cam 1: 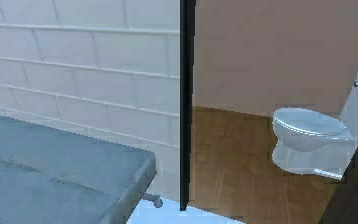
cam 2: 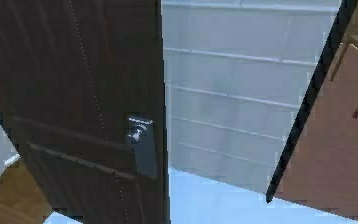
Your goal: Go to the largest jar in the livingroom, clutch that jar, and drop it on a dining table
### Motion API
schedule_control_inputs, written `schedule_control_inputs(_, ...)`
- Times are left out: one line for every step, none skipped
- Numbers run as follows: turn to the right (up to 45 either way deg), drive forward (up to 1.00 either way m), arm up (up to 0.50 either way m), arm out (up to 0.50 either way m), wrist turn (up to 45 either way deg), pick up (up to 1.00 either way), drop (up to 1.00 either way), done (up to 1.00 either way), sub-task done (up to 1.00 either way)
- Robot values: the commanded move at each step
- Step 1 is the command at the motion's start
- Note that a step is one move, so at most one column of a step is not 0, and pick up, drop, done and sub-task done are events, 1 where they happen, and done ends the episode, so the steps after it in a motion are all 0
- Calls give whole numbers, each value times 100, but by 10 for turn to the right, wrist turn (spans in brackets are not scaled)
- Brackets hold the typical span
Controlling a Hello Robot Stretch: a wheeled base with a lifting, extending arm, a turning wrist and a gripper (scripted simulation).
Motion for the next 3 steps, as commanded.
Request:
schedule_control_inputs(240,0,0,0,0,0,0,0,0)
schedule_control_inputs(0,100,0,0,0,0,0,0,0)
schedule_control_inputs(60,0,0,0,0,0,0,0,0)
